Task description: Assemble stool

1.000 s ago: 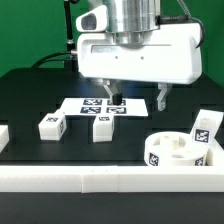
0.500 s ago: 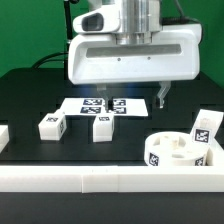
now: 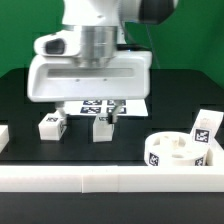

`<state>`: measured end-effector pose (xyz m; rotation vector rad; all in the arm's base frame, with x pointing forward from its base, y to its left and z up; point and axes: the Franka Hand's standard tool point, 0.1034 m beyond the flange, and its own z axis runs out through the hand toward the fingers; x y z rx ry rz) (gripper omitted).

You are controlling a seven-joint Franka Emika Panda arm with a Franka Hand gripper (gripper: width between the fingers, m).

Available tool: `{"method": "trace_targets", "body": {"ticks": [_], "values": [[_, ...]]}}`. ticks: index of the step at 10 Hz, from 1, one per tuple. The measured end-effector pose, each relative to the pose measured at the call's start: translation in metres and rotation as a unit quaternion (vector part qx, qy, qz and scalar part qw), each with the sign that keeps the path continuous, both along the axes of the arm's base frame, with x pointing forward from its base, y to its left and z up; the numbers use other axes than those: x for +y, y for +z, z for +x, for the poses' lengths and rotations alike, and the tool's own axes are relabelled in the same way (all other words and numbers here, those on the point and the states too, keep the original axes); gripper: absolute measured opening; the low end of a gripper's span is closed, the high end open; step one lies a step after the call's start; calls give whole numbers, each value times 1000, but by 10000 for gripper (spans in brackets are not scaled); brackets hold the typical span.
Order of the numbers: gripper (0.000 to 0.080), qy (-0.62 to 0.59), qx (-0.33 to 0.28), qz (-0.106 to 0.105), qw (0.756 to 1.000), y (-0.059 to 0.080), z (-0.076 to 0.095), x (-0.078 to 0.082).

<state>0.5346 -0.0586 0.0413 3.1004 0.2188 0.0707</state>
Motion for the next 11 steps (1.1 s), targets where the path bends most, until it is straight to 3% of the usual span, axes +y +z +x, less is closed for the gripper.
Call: {"method": "trace_targets", "body": {"ticks": [2, 3, 4, 8, 11], "values": [[649, 1, 12, 4, 1000, -1, -1, 3], [649, -9, 69, 13, 998, -3, -11, 10], [649, -18, 108, 18, 994, -2, -9, 14], [649, -50, 329, 12, 943, -1, -17, 23], [649, -56, 464, 8, 884, -9, -33, 27]]}}
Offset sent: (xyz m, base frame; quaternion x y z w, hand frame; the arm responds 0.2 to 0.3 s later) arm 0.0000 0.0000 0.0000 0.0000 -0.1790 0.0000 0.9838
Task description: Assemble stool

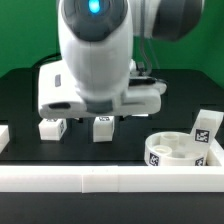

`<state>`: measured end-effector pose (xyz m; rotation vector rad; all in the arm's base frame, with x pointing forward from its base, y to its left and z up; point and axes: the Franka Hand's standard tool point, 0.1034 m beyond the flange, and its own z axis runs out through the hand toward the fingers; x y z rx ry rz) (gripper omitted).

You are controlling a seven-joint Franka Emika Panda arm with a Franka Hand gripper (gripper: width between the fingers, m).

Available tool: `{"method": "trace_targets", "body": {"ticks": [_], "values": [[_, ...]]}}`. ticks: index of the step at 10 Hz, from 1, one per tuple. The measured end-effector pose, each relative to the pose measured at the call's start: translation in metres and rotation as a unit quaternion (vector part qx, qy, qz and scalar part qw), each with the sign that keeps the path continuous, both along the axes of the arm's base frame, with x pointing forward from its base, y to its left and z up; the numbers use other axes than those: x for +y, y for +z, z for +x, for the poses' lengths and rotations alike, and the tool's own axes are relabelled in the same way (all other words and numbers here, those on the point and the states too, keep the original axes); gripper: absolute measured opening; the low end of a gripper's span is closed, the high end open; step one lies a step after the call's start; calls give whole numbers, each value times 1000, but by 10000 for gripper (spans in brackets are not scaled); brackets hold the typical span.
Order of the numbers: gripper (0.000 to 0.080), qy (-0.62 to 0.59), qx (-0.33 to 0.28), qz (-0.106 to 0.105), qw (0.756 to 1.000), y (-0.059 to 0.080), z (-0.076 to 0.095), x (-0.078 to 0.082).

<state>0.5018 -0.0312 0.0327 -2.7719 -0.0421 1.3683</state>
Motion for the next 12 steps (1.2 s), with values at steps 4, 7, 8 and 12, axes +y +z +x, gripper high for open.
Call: {"method": "trace_targets", "body": {"ticks": [4, 7, 8, 12], "values": [[649, 1, 12, -7, 1000, -20, -1, 1], [480, -11, 19, -19, 1000, -26, -6, -1], [480, -11, 19, -20, 1000, -26, -6, -1], [324, -8, 15, -18, 1000, -22, -2, 3]]}}
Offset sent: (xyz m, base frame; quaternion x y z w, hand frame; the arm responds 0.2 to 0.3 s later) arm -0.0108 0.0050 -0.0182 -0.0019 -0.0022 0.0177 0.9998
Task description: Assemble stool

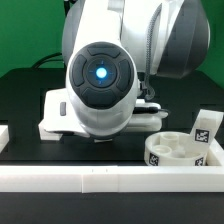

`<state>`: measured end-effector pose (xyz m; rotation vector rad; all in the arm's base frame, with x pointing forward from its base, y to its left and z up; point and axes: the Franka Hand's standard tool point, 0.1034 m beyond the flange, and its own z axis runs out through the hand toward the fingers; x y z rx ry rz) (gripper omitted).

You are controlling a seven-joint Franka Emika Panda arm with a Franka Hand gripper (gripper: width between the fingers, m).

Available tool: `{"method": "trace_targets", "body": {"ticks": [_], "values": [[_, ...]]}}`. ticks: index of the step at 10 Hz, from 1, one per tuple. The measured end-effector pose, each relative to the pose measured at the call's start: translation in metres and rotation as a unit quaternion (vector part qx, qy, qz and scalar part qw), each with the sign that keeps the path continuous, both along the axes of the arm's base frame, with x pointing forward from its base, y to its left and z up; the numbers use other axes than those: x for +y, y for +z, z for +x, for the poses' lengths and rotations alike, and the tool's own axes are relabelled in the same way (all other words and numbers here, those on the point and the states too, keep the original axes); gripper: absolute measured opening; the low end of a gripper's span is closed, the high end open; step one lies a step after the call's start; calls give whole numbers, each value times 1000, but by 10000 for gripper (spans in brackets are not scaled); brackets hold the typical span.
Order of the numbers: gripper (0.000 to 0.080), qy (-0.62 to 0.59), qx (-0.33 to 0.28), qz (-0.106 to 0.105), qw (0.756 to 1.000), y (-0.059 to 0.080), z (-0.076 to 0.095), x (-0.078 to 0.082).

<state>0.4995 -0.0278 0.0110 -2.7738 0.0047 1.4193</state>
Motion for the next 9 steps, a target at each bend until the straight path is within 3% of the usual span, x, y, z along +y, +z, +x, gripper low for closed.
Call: {"method": "trace_targets", "body": {"ticks": [4, 5, 9], "values": [[324, 15, -6, 12, 1000, 51, 21, 38], [324, 21, -15, 21, 999, 58, 26, 40], [324, 28, -105, 25, 994, 54, 46, 36]]}}
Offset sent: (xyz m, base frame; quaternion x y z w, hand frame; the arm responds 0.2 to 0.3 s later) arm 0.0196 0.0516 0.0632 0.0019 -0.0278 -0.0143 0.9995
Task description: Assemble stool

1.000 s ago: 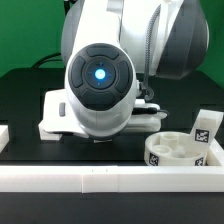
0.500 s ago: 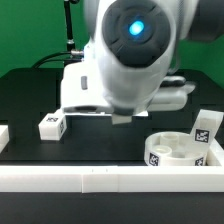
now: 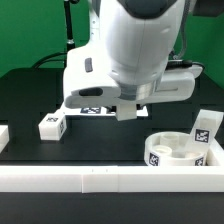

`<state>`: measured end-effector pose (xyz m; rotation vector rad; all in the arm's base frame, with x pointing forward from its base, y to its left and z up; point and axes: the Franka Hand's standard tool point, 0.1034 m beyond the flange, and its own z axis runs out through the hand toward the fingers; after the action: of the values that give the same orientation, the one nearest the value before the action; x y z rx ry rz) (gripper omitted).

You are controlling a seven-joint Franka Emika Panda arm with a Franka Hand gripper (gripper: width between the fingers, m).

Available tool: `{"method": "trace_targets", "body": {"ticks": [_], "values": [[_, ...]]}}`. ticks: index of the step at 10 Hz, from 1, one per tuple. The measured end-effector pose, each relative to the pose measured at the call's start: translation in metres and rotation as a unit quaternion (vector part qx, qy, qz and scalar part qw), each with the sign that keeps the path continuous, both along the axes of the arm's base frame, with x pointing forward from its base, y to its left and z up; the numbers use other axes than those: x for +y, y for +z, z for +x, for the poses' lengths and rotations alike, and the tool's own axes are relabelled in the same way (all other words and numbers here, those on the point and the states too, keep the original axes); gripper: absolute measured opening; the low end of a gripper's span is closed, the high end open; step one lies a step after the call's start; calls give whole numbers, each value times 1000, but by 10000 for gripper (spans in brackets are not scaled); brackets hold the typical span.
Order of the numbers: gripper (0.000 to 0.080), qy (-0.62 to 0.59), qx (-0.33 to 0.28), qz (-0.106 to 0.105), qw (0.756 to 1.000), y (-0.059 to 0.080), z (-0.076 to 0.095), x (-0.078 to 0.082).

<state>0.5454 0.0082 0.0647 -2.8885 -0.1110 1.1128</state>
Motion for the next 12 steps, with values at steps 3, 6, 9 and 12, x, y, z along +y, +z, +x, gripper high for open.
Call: {"method": "trace_targets", "body": {"ticks": [3, 6, 9, 12], "values": [[324, -8, -155, 10, 988, 18, 23, 8], [324, -12, -292, 4, 956, 36, 46, 1], [324, -12, -402, -8, 915, 34, 47, -6], [324, 18, -537, -12, 843, 42, 80, 21]]}}
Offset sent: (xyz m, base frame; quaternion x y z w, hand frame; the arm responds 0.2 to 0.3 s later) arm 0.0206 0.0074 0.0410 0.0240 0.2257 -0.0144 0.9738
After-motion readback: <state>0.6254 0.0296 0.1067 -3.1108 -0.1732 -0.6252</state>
